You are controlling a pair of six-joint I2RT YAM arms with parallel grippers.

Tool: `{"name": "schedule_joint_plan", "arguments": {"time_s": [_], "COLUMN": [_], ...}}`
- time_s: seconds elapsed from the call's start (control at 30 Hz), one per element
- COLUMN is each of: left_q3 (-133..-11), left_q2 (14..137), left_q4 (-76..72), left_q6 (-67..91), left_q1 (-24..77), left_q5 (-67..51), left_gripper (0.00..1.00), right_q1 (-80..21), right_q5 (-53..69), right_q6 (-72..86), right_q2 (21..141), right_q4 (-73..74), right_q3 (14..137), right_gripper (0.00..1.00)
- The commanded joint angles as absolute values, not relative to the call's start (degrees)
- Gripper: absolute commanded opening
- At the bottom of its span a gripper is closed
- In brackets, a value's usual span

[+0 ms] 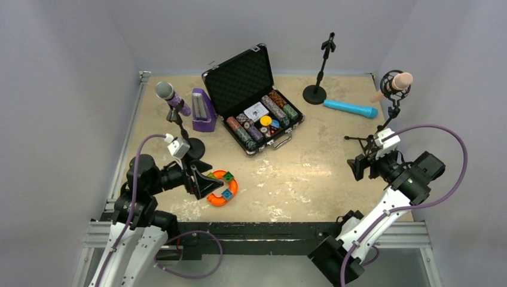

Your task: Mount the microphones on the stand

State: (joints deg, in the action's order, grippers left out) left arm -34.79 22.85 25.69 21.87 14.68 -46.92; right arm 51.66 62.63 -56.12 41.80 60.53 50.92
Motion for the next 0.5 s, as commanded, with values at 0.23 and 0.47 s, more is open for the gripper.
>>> {"name": "schedule_joint_plan", "arguments": {"time_s": [0.23, 0.47], "left_q3": [-34.47, -34.4], "left_q2": [23.02, 23.37], "left_q4": [22.85, 22.44], "left_q6": [21.07, 21.27], "left_q1": [14.85, 14.85], "left_q5": [-47.79, -48.24], "left_gripper": [0.99, 0.99], "right_q1": [29.47, 19.71], "right_q5": [56.79, 52.21], "right_q6": [-46.94, -43.69], "right_q2": [39.81, 42.99], "right_q4": [55.43, 52.31], "right_q3": [52.04, 53.57], "right_gripper": [0.91, 0.9]}}
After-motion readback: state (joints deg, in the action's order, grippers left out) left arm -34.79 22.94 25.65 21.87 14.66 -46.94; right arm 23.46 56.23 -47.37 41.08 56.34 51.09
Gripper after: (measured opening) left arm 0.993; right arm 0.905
